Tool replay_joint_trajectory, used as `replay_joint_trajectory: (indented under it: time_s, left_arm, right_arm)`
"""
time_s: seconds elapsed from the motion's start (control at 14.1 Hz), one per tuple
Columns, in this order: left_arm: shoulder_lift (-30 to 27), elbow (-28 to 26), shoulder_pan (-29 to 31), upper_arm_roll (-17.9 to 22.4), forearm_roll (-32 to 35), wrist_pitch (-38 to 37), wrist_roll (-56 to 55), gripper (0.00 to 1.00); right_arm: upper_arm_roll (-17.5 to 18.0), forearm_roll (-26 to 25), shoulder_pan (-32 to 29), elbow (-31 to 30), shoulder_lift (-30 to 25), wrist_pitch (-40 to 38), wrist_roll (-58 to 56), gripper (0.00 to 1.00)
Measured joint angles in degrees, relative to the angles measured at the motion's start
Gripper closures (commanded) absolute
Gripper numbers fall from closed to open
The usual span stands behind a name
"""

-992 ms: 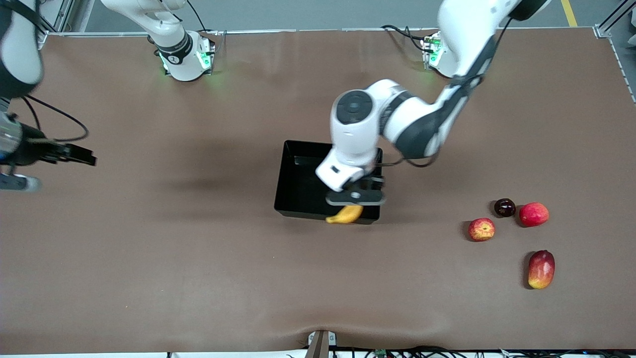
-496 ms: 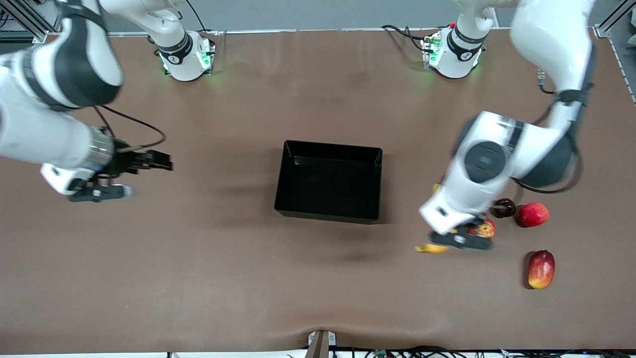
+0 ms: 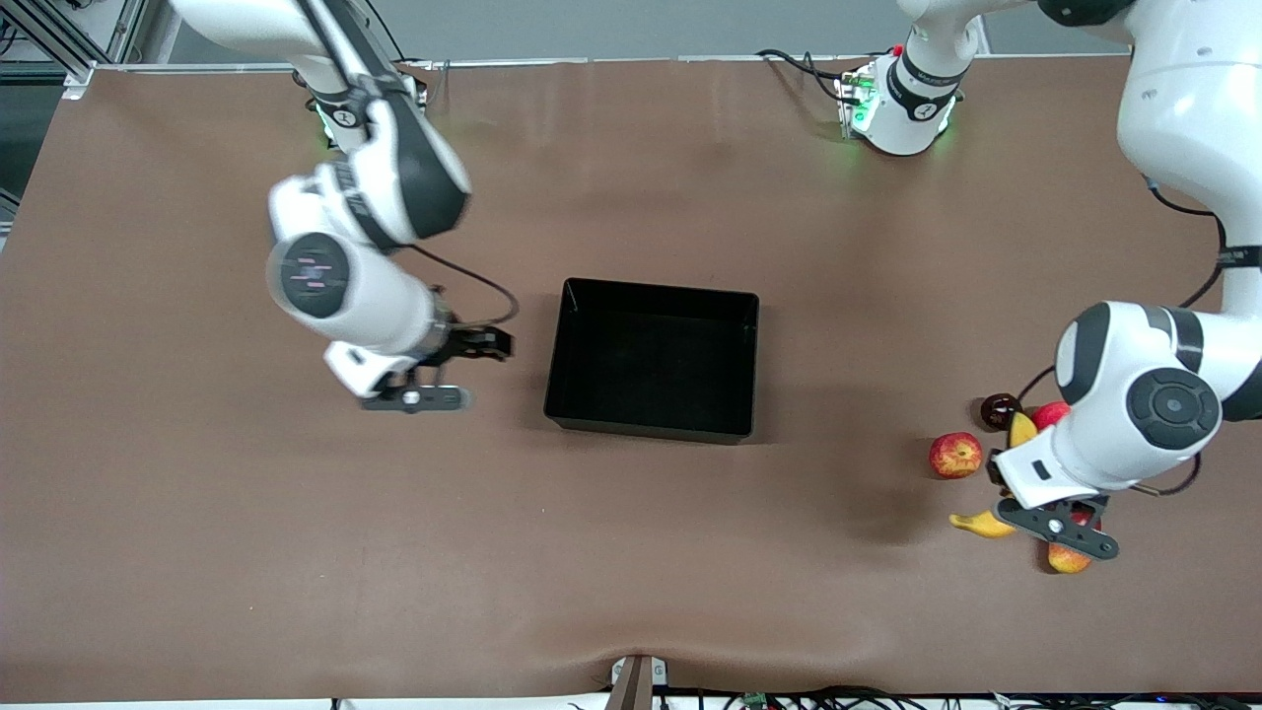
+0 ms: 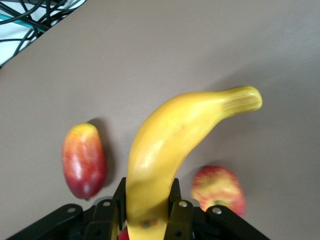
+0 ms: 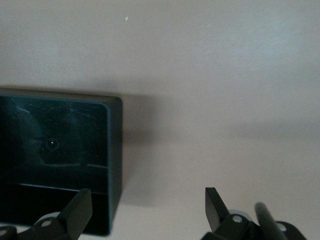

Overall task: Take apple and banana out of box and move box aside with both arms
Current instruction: 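Carry the banana to the fruits while the right gripper grips the box, then lower the banana and open the left gripper beside the apples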

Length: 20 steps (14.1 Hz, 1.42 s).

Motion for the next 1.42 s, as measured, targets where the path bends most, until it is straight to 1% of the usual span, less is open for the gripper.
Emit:
replay_joint_trajectory:
  time_s: [0.21, 0.42, 0.5, 0.57, 0.64, 0.71, 0.78, 0.85, 0.92, 0.99, 1.2, 1.42]
  left_arm:
    - [4.16, -0.13, 2.38, 0.47, 0.86, 7.76, 2.54, 1.00]
    - [7.81, -0.19, 2.21, 3.75, 0.98, 15.09, 7.50, 1.00]
    - [8.84, -0.19, 2.24, 4.28, 0.98, 16.39, 8.25, 1.00]
    - [9.77, -0.21, 2.26, 4.44, 0.98, 17.02, 8.51, 1.00]
    - [10.48, -0.22, 2.20, 4.44, 0.98, 17.19, 8.52, 1.00]
    - [11.02, -0.22, 2.09, 4.44, 0.98, 17.20, 8.52, 1.00]
    - [11.41, -0.23, 1.99, 4.43, 0.98, 17.21, 8.51, 0.96]
    - [11.71, -0.24, 1.93, 4.43, 0.98, 17.21, 8.51, 0.78]
    - [11.94, -0.25, 1.91, 4.43, 0.98, 17.21, 8.51, 0.34]
    - [12.02, -0.22, 1.91, 4.43, 0.98, 17.22, 8.51, 0.00]
    - [11.95, 0.16, 1.98, 4.19, 0.76, 17.44, 7.93, 0.00]
    - [10.44, 0.99, 2.17, 2.51, -1.42, 16.40, 7.51, 0.00]
  right_arm:
    - [-0.02, 0.07, 1.87, -0.13, 3.18, 1.59, 1.12, 0.00]
    - [-0.01, 0.22, 3.70, -0.36, 6.46, 4.75, 1.60, 0.01]
    - [-0.02, 0.24, 4.42, -0.39, 7.43, 5.70, 2.36, 0.08]
    - [-0.01, 0.26, 5.16, -0.40, 8.41, 6.66, 3.21, 0.22]
    - [-0.01, 0.26, 5.84, -0.41, 9.20, 7.53, 3.78, 0.39]
    - [-0.01, 0.27, 6.35, -0.41, 9.84, 8.00, 4.20, 0.47]
    - [-0.01, 0.32, 6.77, -0.42, 10.31, 8.08, 4.30, 0.52]
    - [-0.01, 0.38, 7.18, -0.50, 10.79, 8.08, 4.33, 0.66]
    - [0.00, 0.41, 7.50, -0.75, 11.17, 8.08, 4.37, 0.83]
    - [-0.01, 0.44, 7.73, -1.02, 11.46, 8.09, 4.39, 0.99]
    - [0.00, 0.87, 8.07, -1.23, 11.85, 8.23, 4.52, 1.00]
    - [-0.08, 1.10, 8.07, -1.10, 11.81, 8.36, 5.08, 1.00]
